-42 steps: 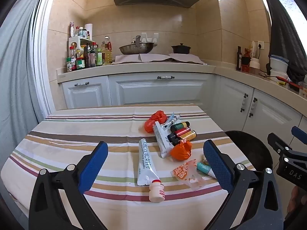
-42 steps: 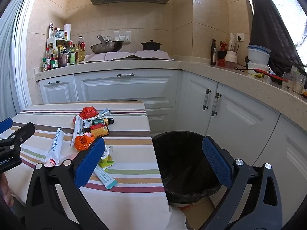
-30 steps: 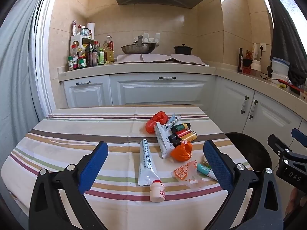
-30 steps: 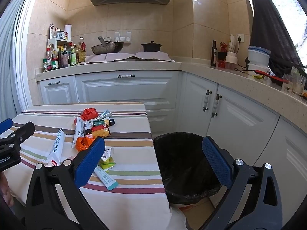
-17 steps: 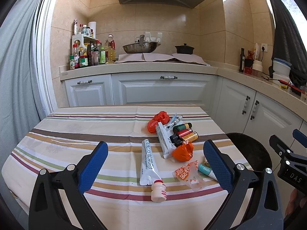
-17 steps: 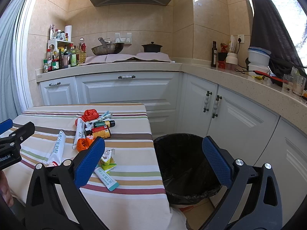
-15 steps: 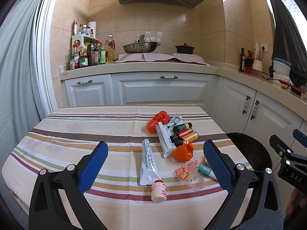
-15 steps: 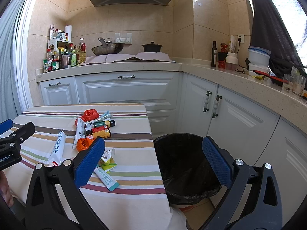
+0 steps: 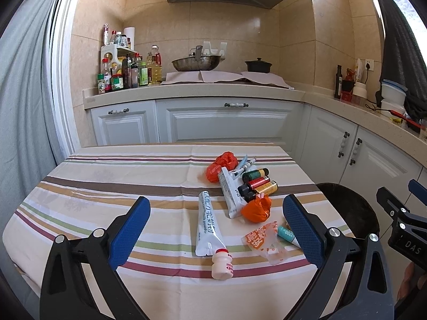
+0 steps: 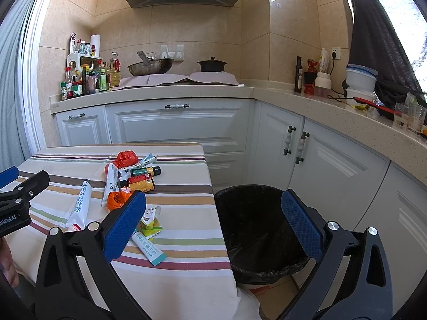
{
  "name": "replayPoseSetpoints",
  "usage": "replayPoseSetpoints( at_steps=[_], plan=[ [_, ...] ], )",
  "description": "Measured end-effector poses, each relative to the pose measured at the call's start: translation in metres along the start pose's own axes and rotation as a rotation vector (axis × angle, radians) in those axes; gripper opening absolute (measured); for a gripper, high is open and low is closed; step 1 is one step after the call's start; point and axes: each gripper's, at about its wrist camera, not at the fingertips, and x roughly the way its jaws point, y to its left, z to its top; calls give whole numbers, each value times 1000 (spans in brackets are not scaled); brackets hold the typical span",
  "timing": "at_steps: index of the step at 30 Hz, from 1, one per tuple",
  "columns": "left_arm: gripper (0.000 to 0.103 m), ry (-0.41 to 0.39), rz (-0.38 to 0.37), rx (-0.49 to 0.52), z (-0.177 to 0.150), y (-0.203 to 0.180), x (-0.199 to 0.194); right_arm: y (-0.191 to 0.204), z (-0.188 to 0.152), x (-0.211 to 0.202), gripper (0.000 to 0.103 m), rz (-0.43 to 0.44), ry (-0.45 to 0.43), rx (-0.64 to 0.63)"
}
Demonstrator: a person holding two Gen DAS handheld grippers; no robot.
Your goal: Collect trash
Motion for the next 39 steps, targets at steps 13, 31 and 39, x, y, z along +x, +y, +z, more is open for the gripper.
replayPoseSetpoints(
  at_steps=[13, 31, 39],
  plan=[
    [97, 8, 1, -1, -2, 1, 1, 3, 0, 0, 99, 2, 3, -1],
    [97, 10, 1, 0, -2, 2, 2, 4, 0, 0, 99, 2, 6, -1],
    [97, 9, 0, 1, -2, 2, 2, 5, 0, 0, 99, 2, 8, -2]
  ],
)
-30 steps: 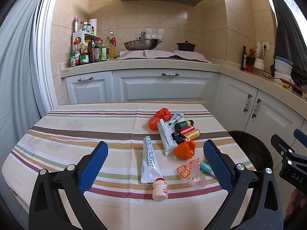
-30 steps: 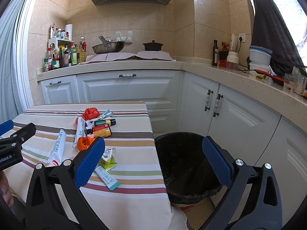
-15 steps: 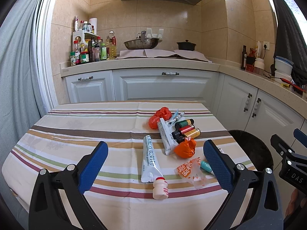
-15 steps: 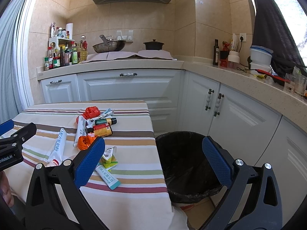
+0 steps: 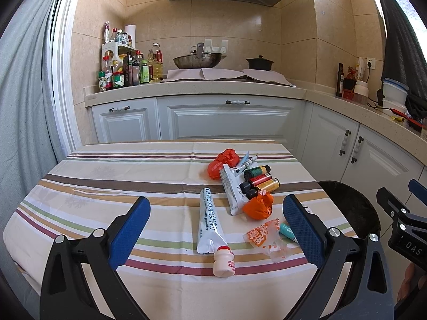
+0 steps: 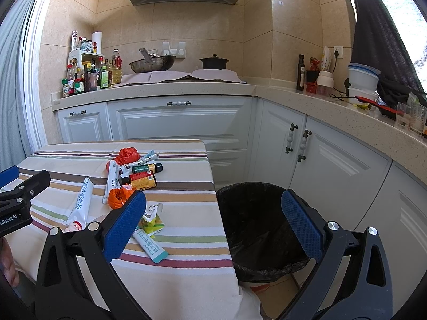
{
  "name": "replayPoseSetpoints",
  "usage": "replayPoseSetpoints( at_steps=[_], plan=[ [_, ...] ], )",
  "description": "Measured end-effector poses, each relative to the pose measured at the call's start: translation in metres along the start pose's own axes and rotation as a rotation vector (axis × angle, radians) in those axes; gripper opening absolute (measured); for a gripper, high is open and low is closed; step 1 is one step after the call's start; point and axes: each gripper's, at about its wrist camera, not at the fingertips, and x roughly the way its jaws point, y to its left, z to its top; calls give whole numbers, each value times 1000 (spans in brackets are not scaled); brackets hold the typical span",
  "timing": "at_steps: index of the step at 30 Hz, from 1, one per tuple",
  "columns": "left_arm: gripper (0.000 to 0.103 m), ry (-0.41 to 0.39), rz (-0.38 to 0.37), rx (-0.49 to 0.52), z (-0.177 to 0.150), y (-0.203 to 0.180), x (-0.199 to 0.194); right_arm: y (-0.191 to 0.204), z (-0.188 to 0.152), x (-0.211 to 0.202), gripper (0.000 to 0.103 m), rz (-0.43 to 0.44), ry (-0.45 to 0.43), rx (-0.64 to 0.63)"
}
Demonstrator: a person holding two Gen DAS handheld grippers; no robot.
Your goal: Collect trash
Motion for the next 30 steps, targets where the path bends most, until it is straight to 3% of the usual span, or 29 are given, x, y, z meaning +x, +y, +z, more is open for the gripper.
replayPoseSetpoints(
  at_steps=[13, 30],
  plan=[
    [97, -2, 8, 14, 0, -1, -1, 6, -10, 1, 99, 4, 3, -2],
    [97, 56, 11, 0, -1, 8, 8, 12, -15, 12, 99, 39, 47, -21]
  ],
)
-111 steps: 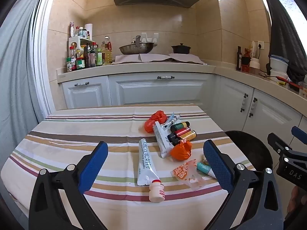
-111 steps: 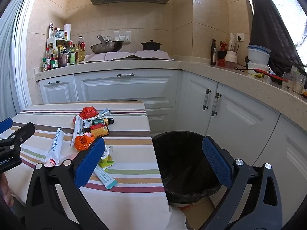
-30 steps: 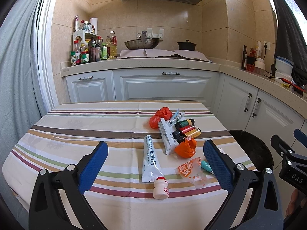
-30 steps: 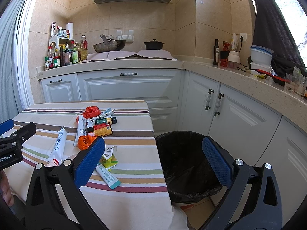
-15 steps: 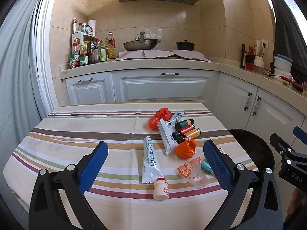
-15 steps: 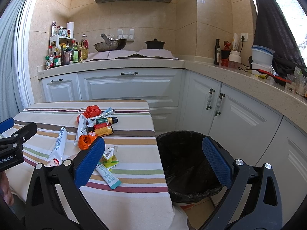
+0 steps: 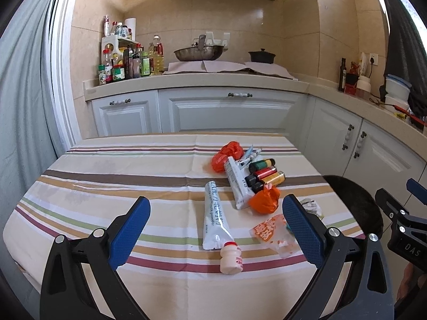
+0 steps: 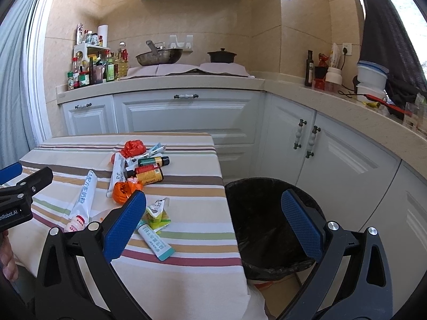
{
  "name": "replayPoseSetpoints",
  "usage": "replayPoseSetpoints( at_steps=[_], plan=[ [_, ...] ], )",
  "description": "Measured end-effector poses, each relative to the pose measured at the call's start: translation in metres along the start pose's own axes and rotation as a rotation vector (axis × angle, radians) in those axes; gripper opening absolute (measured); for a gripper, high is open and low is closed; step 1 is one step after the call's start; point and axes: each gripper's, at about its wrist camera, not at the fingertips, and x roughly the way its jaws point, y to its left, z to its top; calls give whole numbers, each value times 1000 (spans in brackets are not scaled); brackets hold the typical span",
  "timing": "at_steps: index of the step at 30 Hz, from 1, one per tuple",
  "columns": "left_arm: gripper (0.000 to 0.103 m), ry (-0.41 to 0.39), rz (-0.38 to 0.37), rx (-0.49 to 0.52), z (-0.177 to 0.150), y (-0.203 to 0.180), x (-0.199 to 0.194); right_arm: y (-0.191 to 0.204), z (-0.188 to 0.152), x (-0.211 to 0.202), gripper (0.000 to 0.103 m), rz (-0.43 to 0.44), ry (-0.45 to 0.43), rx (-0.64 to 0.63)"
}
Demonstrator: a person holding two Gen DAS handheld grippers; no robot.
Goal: Collect trash
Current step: 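Close the right gripper on the yellow-green wrapper while the left gripper approaches the small white bottle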
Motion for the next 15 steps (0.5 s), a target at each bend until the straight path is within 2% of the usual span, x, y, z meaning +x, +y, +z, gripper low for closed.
replayPoseSetpoints(
  at_steps=[10, 15],
  plan=[
    [96, 61, 51, -28, -9, 23, 17, 17, -2, 27, 97, 55, 73, -21],
    [96, 83, 82, -46, -13, 38, 27, 33, -3, 50, 86, 96, 132, -44]
  ],
)
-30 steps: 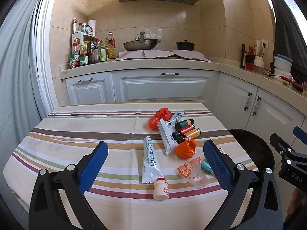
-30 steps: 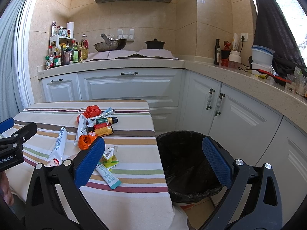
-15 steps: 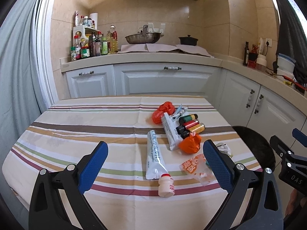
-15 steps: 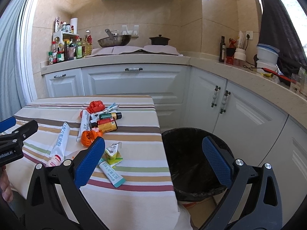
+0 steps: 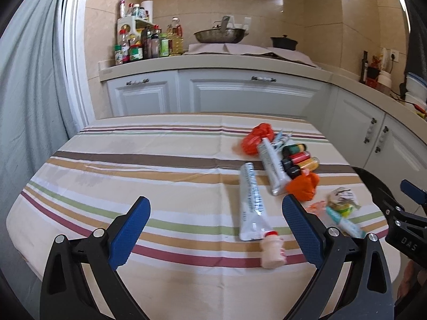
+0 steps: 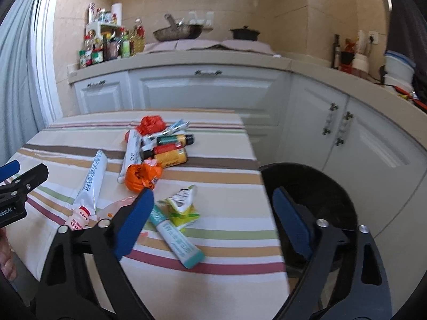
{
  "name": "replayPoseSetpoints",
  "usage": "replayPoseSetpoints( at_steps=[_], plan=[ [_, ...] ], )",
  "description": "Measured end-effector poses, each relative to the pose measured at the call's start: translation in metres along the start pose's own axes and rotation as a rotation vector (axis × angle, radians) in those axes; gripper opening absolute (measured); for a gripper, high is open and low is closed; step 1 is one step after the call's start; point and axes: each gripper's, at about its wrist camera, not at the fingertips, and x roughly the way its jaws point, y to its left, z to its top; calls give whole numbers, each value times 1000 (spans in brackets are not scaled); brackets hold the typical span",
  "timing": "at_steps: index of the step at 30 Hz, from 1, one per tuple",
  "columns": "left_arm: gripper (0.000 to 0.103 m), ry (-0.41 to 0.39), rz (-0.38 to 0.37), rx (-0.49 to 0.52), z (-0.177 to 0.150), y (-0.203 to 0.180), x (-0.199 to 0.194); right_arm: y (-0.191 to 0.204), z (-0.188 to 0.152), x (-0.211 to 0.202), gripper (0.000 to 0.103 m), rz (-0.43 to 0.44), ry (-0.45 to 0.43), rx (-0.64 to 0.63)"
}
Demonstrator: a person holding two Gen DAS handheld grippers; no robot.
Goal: Collect trash
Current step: 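Close the right gripper on the yellow-green wrapper while the left gripper approaches the small white bottle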
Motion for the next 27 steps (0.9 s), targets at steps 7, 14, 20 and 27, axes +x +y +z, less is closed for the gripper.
replayPoseSetpoints(
  at_steps=[7, 14, 20, 27],
  plan=[
    [96, 24, 49, -17, -2, 19, 18, 22, 2, 35, 76, 23, 87, -25],
    [96, 72, 58, -39, -3, 32, 37, 26, -1, 61, 47, 50, 204, -8],
    [96, 83, 34, -35, -1, 27, 43, 26, -1, 65, 38, 68, 206, 0],
    [96, 97, 10, -27, -1, 19, 46, 18, 6, 56, 28, 49, 167, -5]
  ],
)
